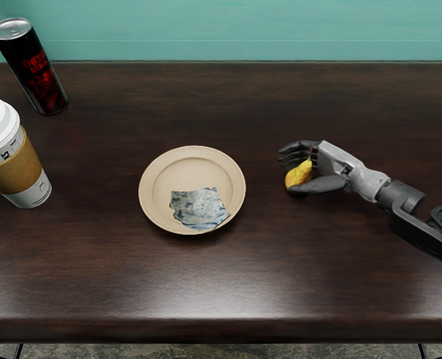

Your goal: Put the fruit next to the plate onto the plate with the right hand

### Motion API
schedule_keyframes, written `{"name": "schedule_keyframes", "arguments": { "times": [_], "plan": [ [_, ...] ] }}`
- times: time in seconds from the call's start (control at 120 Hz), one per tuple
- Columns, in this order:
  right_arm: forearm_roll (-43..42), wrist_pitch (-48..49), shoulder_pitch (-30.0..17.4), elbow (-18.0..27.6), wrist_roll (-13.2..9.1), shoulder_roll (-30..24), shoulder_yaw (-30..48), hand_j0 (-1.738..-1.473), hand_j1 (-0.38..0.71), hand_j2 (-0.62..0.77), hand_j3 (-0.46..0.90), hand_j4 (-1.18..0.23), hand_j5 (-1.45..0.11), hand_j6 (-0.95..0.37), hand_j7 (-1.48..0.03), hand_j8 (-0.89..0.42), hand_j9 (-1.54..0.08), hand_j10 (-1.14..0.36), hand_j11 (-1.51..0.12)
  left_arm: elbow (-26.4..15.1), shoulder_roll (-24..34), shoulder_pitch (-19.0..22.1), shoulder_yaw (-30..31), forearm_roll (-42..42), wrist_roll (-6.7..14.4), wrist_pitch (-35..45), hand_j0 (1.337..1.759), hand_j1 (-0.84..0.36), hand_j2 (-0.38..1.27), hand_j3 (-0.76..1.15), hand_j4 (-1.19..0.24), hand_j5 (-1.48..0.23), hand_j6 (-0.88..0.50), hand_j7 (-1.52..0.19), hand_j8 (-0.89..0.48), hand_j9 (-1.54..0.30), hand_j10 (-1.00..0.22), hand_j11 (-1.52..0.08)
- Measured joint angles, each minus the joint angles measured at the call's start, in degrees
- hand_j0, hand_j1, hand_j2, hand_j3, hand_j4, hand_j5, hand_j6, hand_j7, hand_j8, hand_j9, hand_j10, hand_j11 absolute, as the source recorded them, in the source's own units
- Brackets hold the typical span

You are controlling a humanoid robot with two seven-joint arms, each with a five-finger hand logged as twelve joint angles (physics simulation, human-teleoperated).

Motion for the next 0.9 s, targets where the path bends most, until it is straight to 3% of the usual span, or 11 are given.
{"name": "schedule_keyframes", "arguments": {
  "times": [0.158, 0.375, 0.692, 0.9],
  "plan": [
    [0.26, -0.04, 0.06, -0.04, -0.29, 0.34, -0.65, -1.658, 0.24, -0.08, 0.0, -0.52, -0.63, -0.51, -0.65, -0.52, -0.63, -0.46, -0.65, 0.0, 0.0, 0.0, 0.0, 0.01, 0.0, 0.0, 1.658, 0.34, 0.0, 0.0, 0.0, -0.01, 0.0, -0.01, 0.0, -0.01, 0.0, -0.01],
    [0.13, -0.22, 0.76, -0.51, -0.81, 1.09, -2.28, -1.658, 0.34, -0.1, 0.0, -0.6, -0.75, -0.6, -0.76, -0.6, -0.75, -0.62, -0.76, 0.0, 0.0, 0.0, 0.0, 0.0, 0.0, 0.0, 1.658, 0.34, 0.0, 0.0, 0.0, -0.01, 0.0, -0.01, 0.0, -0.01, 0.0, -0.01],
    [-0.12, 0.8, 1.04, 0.13, -1.15, 0.81, -2.5, -1.648, 0.39, -0.14, 0.0, -0.7, -0.95, -0.72, -0.92, -0.69, -0.95, -0.49, -0.96, 0.0, 0.0, 0.0, 0.03, -0.01, 0.0, 0.0, 1.658, 0.34, 0.0, 0.0, 0.0, 0.0, 0.0, 0.0, 0.0, 0.0, 0.0, 0.0],
    [1.69, 2.07, 1.21, 5.36, -1.84, -3.34, -2.26, -1.643, 0.39, -0.18, 0.0, -0.73, -1.02, -0.75, -0.98, -0.67, -1.02, -0.46, -1.02, 0.0, 0.0, 0.0, 0.02, -0.01, 0.0, 0.01, 1.658, 0.34, 0.0, 0.0, 0.0, 0.0, 0.0, 0.0, 0.0, 0.0, 0.0, 0.0]
  ]
}}
